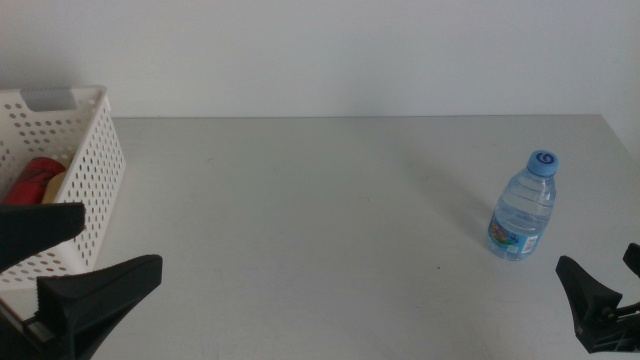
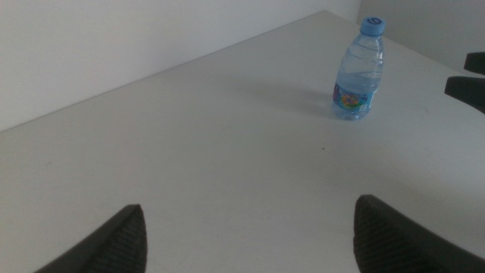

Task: Use arms to grab the bottles and put them into the dustbin to the left of the table.

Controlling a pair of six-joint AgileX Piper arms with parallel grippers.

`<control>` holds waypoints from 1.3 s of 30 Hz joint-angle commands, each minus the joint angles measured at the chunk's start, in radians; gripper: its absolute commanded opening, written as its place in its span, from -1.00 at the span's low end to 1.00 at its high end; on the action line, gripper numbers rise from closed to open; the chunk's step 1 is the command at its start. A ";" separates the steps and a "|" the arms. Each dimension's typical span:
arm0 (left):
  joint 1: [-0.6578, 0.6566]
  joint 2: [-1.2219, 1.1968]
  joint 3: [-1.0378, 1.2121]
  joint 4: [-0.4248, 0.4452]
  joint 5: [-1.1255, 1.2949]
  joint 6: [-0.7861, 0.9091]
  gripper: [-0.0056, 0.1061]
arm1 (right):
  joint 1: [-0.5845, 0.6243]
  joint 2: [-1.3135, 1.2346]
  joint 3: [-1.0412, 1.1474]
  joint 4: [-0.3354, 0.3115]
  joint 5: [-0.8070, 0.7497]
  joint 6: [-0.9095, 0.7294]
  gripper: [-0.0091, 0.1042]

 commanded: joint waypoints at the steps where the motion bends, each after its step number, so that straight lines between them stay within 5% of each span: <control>1: -0.007 0.003 -0.026 -0.011 -0.079 -0.011 0.78 | 0.004 0.043 -0.007 0.003 -0.190 -0.010 0.82; 9: -0.007 0.003 -0.026 -0.011 -0.079 -0.011 0.78 | 0.004 0.199 -0.061 -0.010 -0.388 -0.060 0.82; 35: -0.007 0.003 -0.026 -0.011 -0.079 -0.011 0.78 | 0.004 0.746 -0.498 0.022 -0.390 -0.064 0.82; 39: -0.007 0.003 -0.026 -0.011 -0.079 -0.011 0.78 | 0.004 0.772 -0.528 0.030 -0.381 -0.063 0.69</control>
